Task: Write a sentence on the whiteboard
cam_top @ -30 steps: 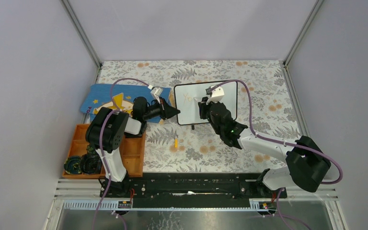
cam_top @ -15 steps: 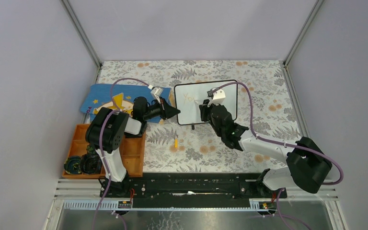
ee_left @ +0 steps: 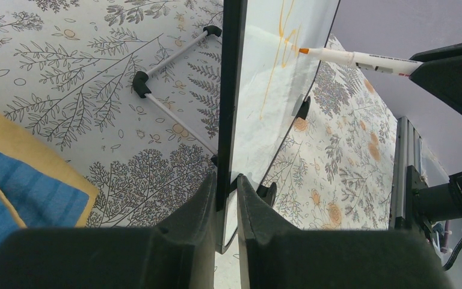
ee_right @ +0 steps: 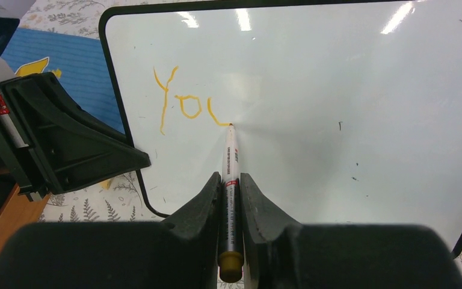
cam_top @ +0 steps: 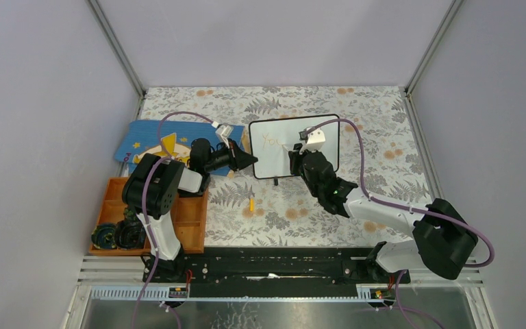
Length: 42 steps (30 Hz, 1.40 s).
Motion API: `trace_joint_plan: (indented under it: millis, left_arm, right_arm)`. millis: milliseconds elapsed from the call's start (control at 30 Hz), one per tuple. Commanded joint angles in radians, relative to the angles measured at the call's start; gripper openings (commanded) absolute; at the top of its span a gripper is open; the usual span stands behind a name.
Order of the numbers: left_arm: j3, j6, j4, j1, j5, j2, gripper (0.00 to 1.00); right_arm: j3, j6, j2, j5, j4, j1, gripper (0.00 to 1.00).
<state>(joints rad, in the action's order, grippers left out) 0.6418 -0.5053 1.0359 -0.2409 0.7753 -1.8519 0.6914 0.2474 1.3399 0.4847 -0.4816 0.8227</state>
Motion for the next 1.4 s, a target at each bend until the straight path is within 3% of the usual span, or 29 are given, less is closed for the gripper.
trace_joint_plan:
  millis: [0, 900, 1367]
  left_arm:
    - [-0.004, 0.028, -0.043, -0.009, -0.019, 0.015, 0.11]
    - [-0.002, 0.044, -0.056, -0.018, -0.021, 0.018, 0.11]
    - [-0.002, 0.048, -0.063, -0.018, -0.024, 0.023, 0.11]
  right_arm:
    - [0.015, -0.015, -0.024, 0.087, 0.006, -0.009, 0.00]
    - [0.110, -0.053, 0.025, 0.080, -0.002, -0.017, 0.00]
    - [0.010, -0.021, -0.153, 0.125, 0.057, -0.031, 0.00]
